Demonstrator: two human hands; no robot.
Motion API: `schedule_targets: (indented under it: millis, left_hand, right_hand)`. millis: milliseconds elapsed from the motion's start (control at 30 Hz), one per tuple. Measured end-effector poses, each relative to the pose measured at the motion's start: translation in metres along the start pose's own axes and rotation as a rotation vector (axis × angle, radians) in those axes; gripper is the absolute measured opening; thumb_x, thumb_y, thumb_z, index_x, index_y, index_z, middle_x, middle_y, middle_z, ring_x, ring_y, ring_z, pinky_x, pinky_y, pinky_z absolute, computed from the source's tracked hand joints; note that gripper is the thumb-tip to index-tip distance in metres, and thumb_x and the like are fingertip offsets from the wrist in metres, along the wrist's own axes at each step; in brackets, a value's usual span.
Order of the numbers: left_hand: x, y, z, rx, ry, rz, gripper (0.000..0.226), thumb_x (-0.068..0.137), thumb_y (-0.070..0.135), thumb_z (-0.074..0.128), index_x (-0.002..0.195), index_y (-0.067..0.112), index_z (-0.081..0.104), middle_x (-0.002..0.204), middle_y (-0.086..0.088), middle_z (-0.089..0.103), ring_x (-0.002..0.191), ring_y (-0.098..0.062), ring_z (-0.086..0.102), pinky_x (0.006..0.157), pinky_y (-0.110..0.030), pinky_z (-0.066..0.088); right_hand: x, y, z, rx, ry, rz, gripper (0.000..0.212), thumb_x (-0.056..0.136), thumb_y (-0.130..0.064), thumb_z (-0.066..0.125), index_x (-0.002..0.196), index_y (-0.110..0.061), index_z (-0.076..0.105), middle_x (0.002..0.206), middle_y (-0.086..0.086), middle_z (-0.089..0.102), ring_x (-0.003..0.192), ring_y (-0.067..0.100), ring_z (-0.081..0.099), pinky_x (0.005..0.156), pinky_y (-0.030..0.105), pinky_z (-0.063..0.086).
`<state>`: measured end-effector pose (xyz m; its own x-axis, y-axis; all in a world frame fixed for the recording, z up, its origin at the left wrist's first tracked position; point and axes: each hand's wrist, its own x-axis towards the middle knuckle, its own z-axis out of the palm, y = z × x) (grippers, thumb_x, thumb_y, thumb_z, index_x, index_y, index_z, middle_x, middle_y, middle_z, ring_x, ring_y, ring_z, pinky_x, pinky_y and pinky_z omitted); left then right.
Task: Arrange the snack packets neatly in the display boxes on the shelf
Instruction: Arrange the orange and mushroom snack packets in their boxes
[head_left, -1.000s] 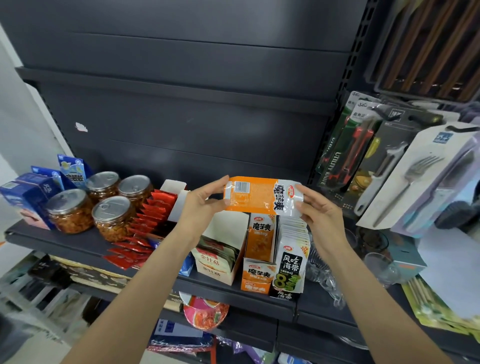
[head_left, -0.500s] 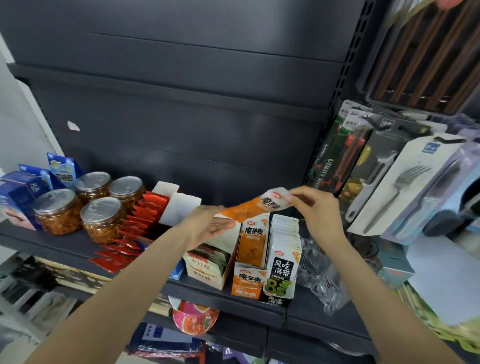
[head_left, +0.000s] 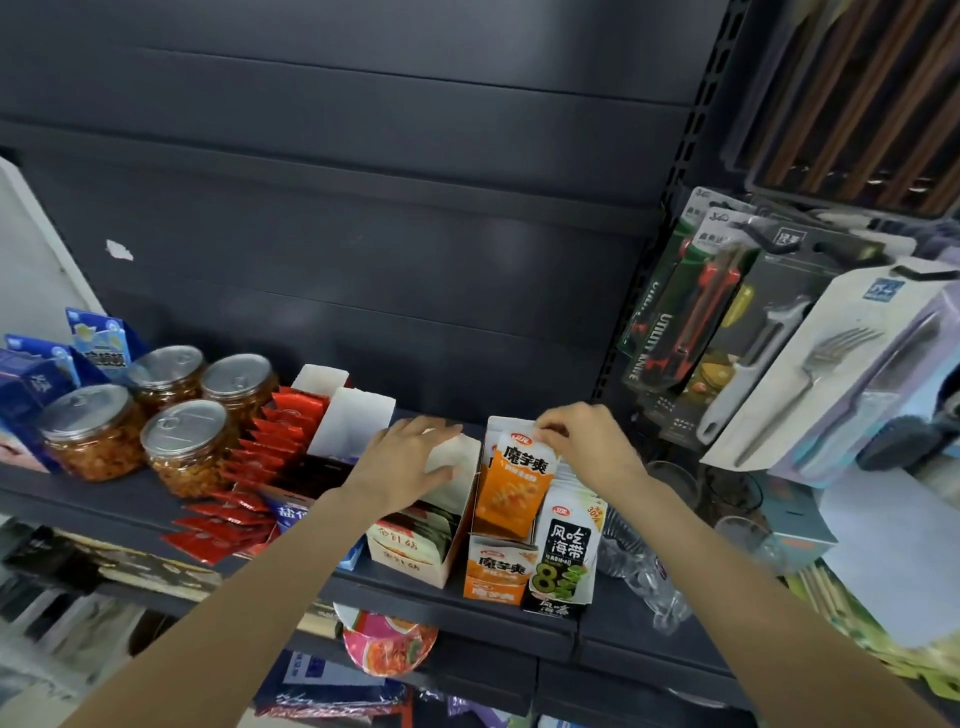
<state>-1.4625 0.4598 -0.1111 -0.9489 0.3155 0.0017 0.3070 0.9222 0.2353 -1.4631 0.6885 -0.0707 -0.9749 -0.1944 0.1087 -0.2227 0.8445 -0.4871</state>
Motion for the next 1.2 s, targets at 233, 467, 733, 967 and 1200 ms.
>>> schedule_targets:
  millis: [233, 467, 733, 967, 1200]
  left_hand:
    - [0.003, -0.003, 0.003, 0.039, -0.009, 0.016, 0.056, 0.094, 0.042, 0.049, 0.145, 0.036, 0.028, 0.153, 0.008, 0.026, 0.139, -0.018, 0.027, 0.111, -0.036, 0.027]
    - [0.006, -0.005, 0.004, 0.015, -0.013, 0.010, 0.054, 0.094, 0.043, 0.048, 0.144, 0.036, 0.029, 0.152, 0.008, 0.028, 0.138, -0.017, 0.026, 0.111, -0.037, 0.027]
    - [0.004, -0.004, 0.002, 0.000, -0.031, -0.007, 0.054, 0.095, 0.043, 0.047, 0.145, 0.036, 0.028, 0.153, 0.008, 0.025, 0.140, -0.017, 0.025, 0.112, -0.037, 0.025]
    - [-0.014, 0.006, -0.005, -0.097, -0.009, -0.026, 0.053, 0.096, 0.039, 0.047, 0.145, 0.032, 0.030, 0.155, 0.008, 0.024, 0.141, -0.015, 0.023, 0.114, -0.035, 0.021]
    - [-0.051, 0.000, -0.004, -0.187, -0.056, 0.008, 0.052, 0.091, 0.045, 0.054, 0.139, 0.027, 0.044, 0.144, 0.004, 0.044, 0.131, -0.014, 0.040, 0.109, -0.031, 0.034]
  right_hand:
    - [0.016, 0.006, 0.030, -0.151, -0.164, 0.038, 0.017, 0.092, -0.015, 0.054, 0.093, -0.017, 0.071, 0.094, 0.001, 0.064, 0.087, 0.020, 0.061, 0.076, 0.040, 0.053]
    - [0.031, 0.004, 0.052, -0.223, -0.007, 0.032, 0.012, 0.092, -0.013, 0.054, 0.095, -0.014, 0.066, 0.095, 0.004, 0.058, 0.089, 0.023, 0.059, 0.067, 0.030, 0.044]
    - [0.037, 0.010, 0.068, -0.487, 0.071, -0.004, 0.016, 0.085, -0.001, 0.057, 0.098, -0.011, 0.062, 0.103, 0.005, 0.057, 0.098, 0.022, 0.053, 0.081, 0.032, 0.043]
    - [0.015, 0.005, 0.048, -0.226, 0.079, -0.026, 0.024, 0.092, -0.014, 0.056, 0.115, -0.012, 0.063, 0.113, 0.005, 0.057, 0.107, 0.021, 0.052, 0.088, 0.031, 0.043]
    - [-0.043, -0.008, 0.034, 0.126, -0.179, 0.010, 0.024, 0.092, -0.028, 0.057, 0.112, -0.018, 0.068, 0.109, -0.003, 0.068, 0.089, 0.001, 0.056, 0.069, 0.001, 0.037]
